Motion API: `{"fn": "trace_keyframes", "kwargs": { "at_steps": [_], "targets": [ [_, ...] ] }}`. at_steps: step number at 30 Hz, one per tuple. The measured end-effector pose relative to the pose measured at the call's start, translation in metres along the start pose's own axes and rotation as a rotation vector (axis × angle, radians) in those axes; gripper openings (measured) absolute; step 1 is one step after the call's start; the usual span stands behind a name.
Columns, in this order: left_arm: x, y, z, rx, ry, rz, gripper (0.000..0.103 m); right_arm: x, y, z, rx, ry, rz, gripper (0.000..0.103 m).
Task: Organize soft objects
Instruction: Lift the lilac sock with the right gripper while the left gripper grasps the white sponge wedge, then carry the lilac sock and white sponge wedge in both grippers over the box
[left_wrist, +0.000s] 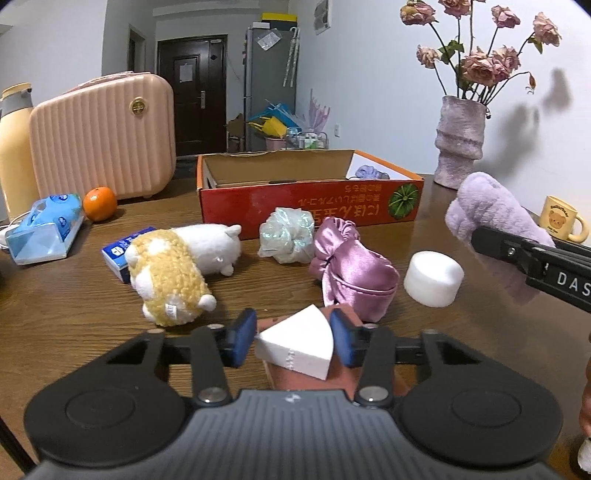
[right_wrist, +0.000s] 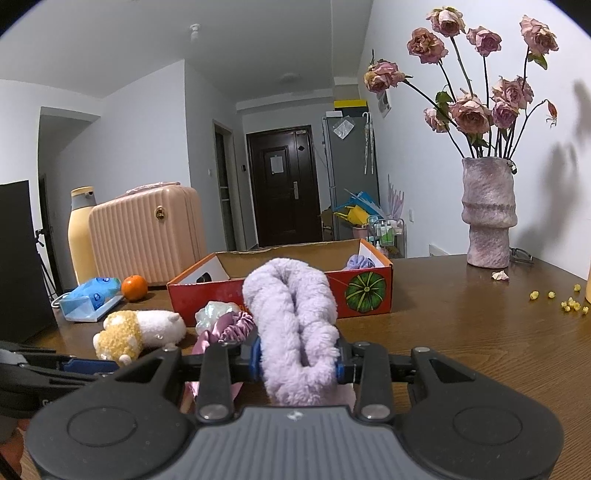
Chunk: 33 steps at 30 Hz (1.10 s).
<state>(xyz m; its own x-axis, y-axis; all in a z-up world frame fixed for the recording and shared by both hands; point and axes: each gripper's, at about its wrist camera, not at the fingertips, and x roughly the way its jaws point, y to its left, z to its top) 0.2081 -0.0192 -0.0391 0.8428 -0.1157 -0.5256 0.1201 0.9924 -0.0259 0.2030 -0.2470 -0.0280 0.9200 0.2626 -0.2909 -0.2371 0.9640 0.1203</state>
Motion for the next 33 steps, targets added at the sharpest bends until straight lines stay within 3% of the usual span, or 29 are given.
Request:
{"fn": "trace_keyframes", "kwargs": {
  "at_steps": [14,33],
  "targets": [
    [-0.011,0.001,0.003,-0.005,-0.053,-0.031,0.035,0.001,0.0,-0.001,-0.002,0.002,0.001,0.034],
    [-0.03,0.008,0.028,-0.047,-0.167,0.006,0.035,0.014,0.003,0.006,-0.043,-0.015,0.027,0.034]
  ]
}}
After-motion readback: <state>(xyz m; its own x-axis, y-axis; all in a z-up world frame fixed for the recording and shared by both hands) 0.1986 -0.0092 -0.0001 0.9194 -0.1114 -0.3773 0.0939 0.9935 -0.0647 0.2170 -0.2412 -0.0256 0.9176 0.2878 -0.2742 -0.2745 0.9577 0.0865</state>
